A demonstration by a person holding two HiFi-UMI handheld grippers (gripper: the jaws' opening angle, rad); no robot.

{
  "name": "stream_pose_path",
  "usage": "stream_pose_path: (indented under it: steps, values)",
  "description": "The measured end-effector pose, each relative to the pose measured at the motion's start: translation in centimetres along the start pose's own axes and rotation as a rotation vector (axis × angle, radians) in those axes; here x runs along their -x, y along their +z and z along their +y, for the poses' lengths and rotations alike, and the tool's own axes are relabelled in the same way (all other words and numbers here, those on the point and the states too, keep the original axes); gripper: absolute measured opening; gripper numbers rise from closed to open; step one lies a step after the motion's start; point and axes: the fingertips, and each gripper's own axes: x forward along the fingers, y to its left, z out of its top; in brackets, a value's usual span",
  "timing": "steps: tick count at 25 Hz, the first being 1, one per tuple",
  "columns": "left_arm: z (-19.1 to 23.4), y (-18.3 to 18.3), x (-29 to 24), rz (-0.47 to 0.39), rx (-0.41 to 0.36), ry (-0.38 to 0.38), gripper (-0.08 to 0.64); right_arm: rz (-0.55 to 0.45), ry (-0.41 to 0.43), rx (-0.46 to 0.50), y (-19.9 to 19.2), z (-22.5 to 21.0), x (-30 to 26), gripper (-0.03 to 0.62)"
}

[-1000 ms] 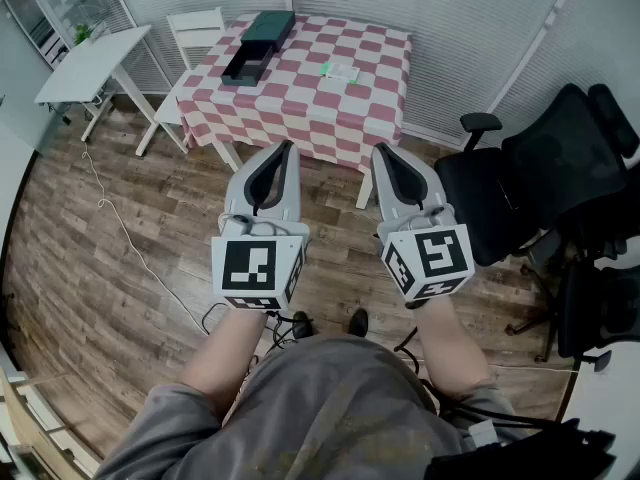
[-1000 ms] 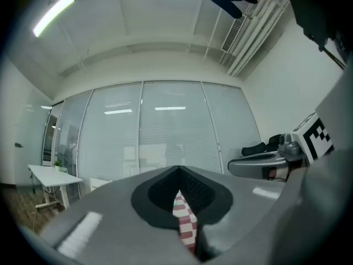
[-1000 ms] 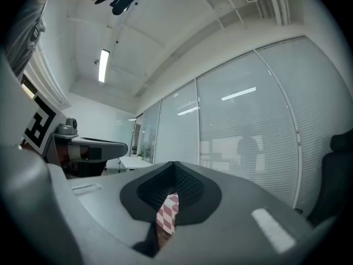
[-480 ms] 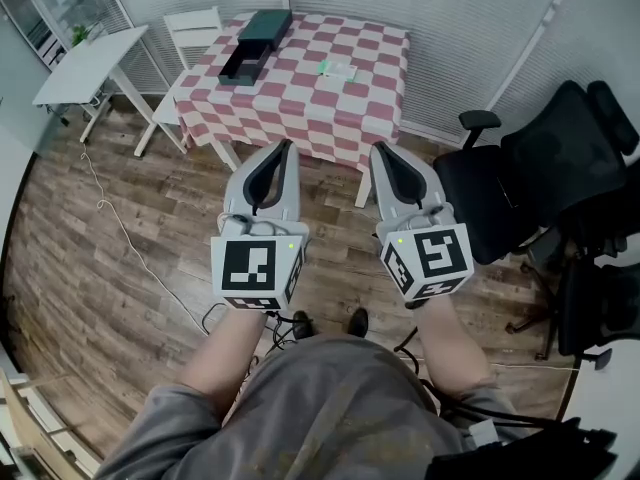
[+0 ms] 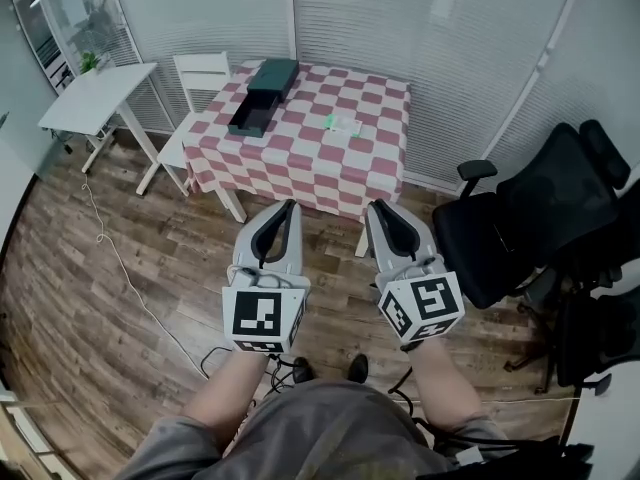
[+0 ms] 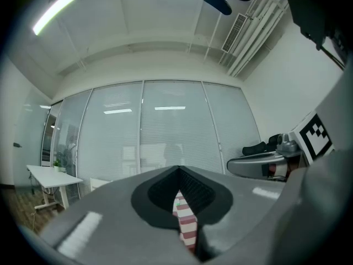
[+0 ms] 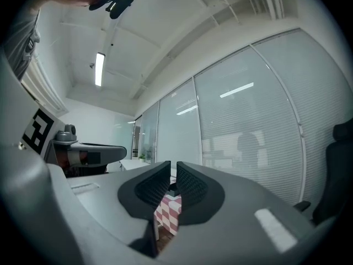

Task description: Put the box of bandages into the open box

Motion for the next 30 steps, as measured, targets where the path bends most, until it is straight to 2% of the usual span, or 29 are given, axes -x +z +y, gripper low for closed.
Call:
stream_pose_path:
  steps: [6,12,20,30]
  values:
    - [2.4,-1.1,-0.4,-0.006,-0.006,-0.034,0.0,0.002,-0.013,0.017,-0.7,1.7,-1.6,0.07]
    - [2.5,-2.7,-2.3,0.021,0.011,-0.09,0.0,0.021,-0.048,0.011,-2.1,0.7,-2.8,0.071]
    - [2.7,-5.0,-9.9,0.04,0.028,-0.108,0.0,0.054,-0.046,-0.019,-4.5,-4.9,-7.9,0.075]
    - [4.4,-5.8,-20.9,0.066,0.009,-0.066,0.0,0.073,0.017,-0.002,-4.6,-12.6,-16.5,0.084]
